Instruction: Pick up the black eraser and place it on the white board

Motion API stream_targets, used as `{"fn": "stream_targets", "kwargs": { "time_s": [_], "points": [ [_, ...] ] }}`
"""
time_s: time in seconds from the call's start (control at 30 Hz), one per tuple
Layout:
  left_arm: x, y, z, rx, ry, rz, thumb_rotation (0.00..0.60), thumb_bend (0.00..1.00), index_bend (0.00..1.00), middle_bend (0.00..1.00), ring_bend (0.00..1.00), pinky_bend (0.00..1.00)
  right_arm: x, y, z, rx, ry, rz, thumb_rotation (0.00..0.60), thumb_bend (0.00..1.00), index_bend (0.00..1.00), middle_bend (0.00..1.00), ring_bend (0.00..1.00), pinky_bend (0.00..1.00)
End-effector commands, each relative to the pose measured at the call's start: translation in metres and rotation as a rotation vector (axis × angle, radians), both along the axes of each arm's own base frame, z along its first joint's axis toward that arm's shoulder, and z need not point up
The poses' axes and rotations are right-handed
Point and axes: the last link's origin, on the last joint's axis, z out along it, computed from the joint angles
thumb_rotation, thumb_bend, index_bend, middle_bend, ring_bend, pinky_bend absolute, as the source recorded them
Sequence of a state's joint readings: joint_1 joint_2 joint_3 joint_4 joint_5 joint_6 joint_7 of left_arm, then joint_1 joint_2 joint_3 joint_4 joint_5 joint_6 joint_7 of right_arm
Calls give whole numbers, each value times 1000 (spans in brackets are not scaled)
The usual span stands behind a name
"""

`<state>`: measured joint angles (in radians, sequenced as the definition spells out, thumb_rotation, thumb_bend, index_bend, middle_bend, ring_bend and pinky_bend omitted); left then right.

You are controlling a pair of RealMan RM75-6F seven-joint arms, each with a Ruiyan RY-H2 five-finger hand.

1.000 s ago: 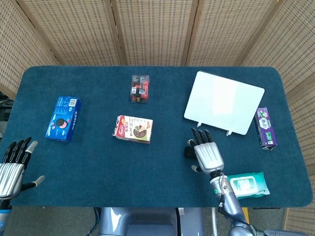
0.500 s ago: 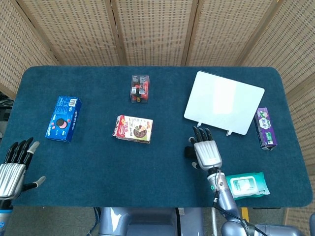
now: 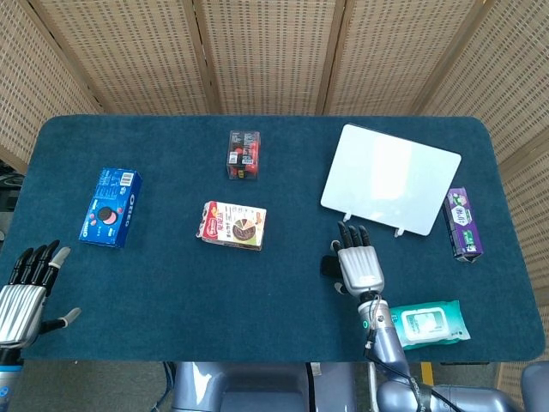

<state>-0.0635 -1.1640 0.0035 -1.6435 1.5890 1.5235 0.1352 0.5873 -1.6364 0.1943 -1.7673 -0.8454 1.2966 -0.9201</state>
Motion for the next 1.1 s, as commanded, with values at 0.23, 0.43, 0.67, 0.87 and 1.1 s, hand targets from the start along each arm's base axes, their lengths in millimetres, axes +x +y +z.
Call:
{"fn": "stream_targets", "kwargs": {
  "time_s": [0.23, 0.43, 0.67, 0.87, 1.1],
  "points": [
    [0, 0, 0, -3, -1, 0, 600, 0, 0, 0, 0, 0, -2, -4, -5, 8, 15, -18, 600, 174, 302, 0, 0, 0],
    [0, 0, 1, -1, -4, 0, 600, 0, 0, 0, 0, 0, -5, -7, -12, 27, 28, -45, 600, 182, 302, 0, 0, 0],
    [-1, 0, 0, -5, -4, 2, 600, 0, 0, 0, 0, 0, -10, -11, -15, 26, 36, -67, 600, 188, 302, 0, 0, 0],
    [0, 0, -1, -13, -6, -1, 600, 0, 0, 0, 0, 0, -11, -13, -13, 24, 34, -72, 600, 201, 302, 0, 0, 0],
    [0, 0, -1, -17, -6, 0, 600, 0, 0, 0, 0, 0, -14, -14, -13, 28, 34, -84, 600, 208, 309, 0, 0, 0]
  ]
}}
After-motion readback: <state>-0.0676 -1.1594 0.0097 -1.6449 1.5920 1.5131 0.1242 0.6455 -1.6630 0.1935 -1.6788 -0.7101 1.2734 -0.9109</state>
